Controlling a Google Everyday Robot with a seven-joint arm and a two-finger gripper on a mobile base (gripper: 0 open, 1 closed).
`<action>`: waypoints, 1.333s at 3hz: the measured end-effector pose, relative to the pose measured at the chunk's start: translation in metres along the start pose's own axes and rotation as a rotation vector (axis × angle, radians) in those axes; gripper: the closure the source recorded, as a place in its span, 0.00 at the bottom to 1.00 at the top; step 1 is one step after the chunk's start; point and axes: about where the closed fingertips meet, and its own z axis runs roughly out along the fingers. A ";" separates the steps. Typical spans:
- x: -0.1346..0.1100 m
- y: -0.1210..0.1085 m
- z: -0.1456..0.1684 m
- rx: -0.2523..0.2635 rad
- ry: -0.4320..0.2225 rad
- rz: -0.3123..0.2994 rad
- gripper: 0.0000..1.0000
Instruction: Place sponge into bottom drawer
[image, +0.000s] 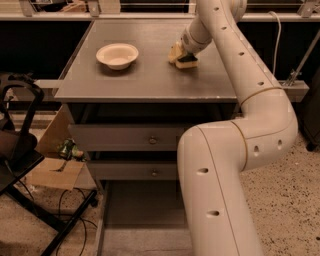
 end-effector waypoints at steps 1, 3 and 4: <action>-0.003 0.000 -0.003 0.000 0.000 0.000 1.00; 0.029 -0.079 -0.137 0.101 -0.053 0.059 1.00; 0.059 -0.102 -0.203 0.136 -0.036 0.096 1.00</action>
Offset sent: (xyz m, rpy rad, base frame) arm -0.1303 -0.1329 0.0811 0.0122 -0.1372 -0.1388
